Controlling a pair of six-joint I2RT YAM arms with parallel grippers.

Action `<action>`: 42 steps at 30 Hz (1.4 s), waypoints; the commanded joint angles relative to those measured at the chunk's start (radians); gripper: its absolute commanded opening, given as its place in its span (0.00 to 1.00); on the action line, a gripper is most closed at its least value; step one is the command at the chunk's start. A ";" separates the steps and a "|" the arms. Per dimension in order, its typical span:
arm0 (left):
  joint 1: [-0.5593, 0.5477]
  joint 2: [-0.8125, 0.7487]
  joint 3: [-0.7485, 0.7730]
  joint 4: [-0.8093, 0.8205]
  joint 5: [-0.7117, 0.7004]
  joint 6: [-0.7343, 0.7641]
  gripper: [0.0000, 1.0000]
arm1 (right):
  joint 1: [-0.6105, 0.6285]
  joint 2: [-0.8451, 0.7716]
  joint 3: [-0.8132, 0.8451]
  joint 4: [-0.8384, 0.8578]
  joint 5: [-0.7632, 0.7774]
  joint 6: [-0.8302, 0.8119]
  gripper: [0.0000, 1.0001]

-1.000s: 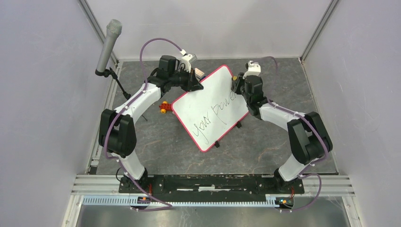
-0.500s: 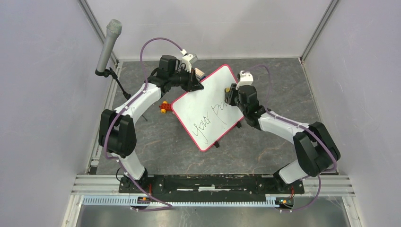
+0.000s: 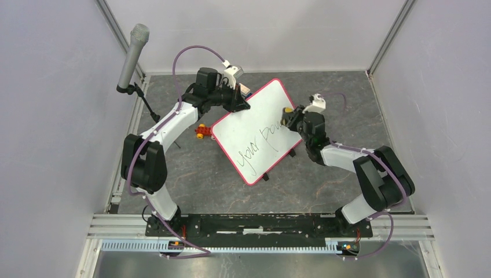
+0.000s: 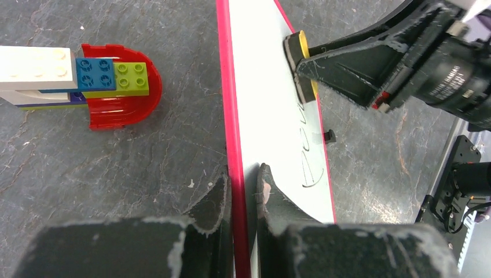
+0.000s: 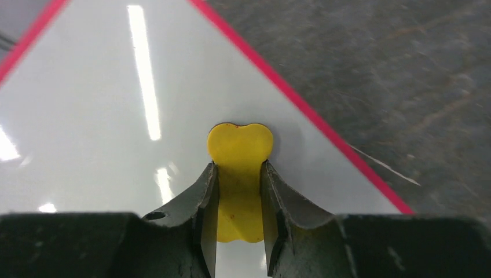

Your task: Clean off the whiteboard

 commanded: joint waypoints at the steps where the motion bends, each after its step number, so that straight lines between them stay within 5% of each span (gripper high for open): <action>1: -0.067 0.041 -0.030 -0.082 -0.054 0.237 0.02 | -0.073 0.065 -0.178 -0.044 0.004 0.048 0.27; 7: -0.070 0.042 -0.034 -0.082 -0.056 0.239 0.02 | -0.079 0.023 -0.207 -0.036 -0.018 0.019 0.27; 20: -0.088 0.051 -0.028 -0.097 -0.066 0.248 0.02 | 0.074 -0.002 0.132 -0.072 0.004 0.037 0.27; 26: -0.103 0.032 -0.036 -0.097 -0.082 0.259 0.02 | 0.039 0.033 0.031 -0.035 0.016 0.061 0.27; 35: -0.110 0.031 -0.042 -0.100 -0.092 0.266 0.02 | 0.004 -0.038 -0.365 0.094 0.064 0.042 0.27; 42: -0.111 0.031 -0.044 -0.105 -0.096 0.270 0.02 | 0.076 -0.093 -0.318 0.090 0.072 0.028 0.27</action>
